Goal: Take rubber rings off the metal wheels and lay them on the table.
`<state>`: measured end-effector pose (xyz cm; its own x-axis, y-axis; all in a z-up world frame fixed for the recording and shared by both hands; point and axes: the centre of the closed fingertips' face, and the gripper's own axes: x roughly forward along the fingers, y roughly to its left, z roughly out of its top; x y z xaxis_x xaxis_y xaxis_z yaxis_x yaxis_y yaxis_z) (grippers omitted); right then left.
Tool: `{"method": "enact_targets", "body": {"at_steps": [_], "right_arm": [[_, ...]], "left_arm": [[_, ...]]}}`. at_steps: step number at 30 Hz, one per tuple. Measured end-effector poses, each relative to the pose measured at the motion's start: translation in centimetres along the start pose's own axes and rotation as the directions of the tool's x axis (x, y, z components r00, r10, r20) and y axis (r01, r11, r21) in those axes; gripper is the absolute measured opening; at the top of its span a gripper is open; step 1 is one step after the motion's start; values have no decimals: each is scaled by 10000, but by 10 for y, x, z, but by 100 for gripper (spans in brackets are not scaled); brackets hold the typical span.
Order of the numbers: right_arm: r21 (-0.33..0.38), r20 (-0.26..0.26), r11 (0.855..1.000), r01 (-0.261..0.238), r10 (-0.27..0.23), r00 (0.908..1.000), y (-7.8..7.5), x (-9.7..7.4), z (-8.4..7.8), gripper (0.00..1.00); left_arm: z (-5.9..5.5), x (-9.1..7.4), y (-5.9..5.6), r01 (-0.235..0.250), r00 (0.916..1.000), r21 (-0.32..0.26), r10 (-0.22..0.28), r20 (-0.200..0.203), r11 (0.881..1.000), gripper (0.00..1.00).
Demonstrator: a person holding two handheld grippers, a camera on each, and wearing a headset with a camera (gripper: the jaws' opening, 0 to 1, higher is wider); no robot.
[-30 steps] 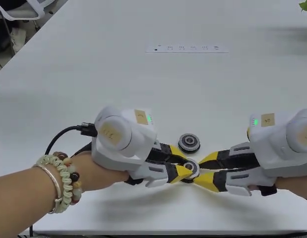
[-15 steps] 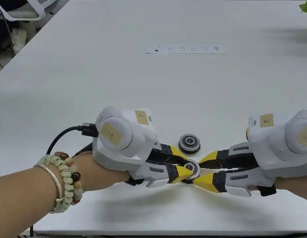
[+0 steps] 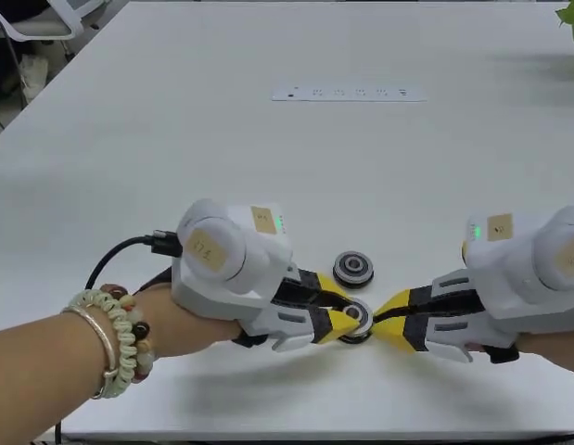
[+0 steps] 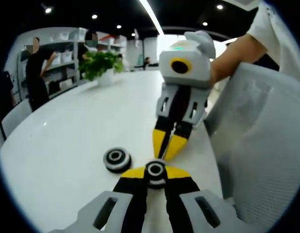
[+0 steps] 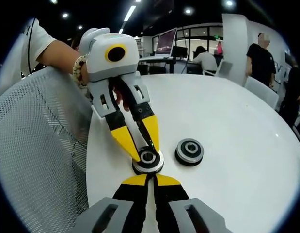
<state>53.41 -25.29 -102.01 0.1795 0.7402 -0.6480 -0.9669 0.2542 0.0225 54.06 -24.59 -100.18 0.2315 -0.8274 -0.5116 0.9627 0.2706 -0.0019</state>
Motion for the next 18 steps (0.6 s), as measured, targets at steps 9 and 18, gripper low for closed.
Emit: {"method": "enact_targets", "body": {"at_steps": [9, 18], "right_arm": [[701, -66, 9972, 242, -238, 9997, -5, -2, 0, 0], [2515, 347, 9678, 114, -207, 9992, -10, -6, 3, 0]], "left_arm": [[0, 0, 1, -15, 10000, 87, 15, -19, 10000, 14], [0, 0, 3, -35, 10000, 97, 35, -10, 9999, 14]]}}
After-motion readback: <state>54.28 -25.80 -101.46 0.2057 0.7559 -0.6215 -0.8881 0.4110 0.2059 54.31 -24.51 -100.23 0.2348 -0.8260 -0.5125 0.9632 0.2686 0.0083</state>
